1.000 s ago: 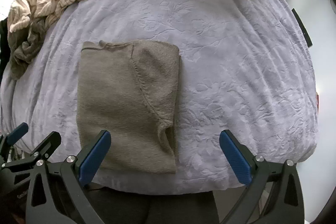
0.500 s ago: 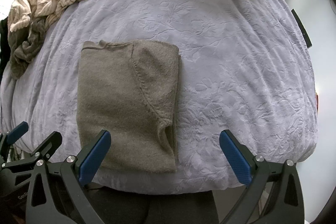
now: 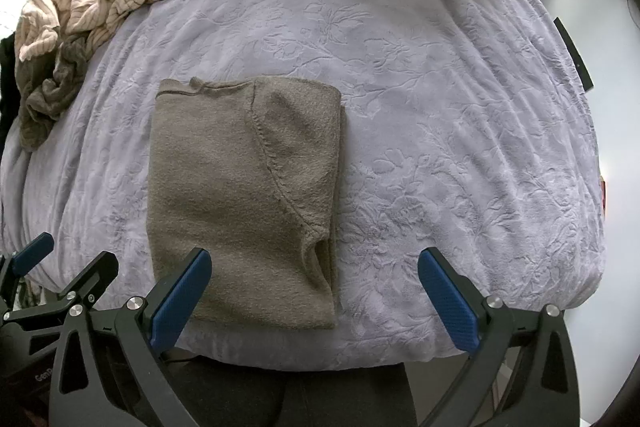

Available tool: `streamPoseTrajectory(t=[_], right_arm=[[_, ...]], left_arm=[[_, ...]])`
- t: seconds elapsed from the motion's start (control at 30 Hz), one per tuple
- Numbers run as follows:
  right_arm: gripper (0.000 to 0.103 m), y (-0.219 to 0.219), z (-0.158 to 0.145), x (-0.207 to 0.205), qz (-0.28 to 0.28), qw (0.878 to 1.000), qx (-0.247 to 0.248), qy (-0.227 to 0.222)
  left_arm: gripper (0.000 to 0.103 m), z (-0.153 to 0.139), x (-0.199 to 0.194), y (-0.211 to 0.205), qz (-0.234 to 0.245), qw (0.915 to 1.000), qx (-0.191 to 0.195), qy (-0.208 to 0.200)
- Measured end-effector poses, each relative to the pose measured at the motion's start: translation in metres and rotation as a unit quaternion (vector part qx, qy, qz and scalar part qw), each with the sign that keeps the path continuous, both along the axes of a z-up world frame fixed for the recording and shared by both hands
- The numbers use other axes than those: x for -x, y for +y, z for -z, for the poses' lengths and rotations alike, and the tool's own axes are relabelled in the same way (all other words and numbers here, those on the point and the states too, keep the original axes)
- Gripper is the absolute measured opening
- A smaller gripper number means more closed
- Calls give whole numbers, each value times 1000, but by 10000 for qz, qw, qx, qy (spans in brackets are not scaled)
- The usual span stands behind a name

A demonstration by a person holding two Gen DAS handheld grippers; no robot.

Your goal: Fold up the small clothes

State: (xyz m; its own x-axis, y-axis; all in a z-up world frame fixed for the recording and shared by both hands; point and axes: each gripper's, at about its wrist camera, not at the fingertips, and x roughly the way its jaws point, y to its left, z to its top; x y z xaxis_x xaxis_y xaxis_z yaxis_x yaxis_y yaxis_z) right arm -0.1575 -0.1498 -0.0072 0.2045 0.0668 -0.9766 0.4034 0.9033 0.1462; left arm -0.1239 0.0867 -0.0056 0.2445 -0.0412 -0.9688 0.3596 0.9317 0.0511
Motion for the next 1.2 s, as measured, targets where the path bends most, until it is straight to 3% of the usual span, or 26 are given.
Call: streamPoseTrajectory(t=[1.2], right_arm=[[103,5,-1,3,42,10000,-9,8]], left_arm=[[103,-1,-2,1,-7,10000,-21,-8]])
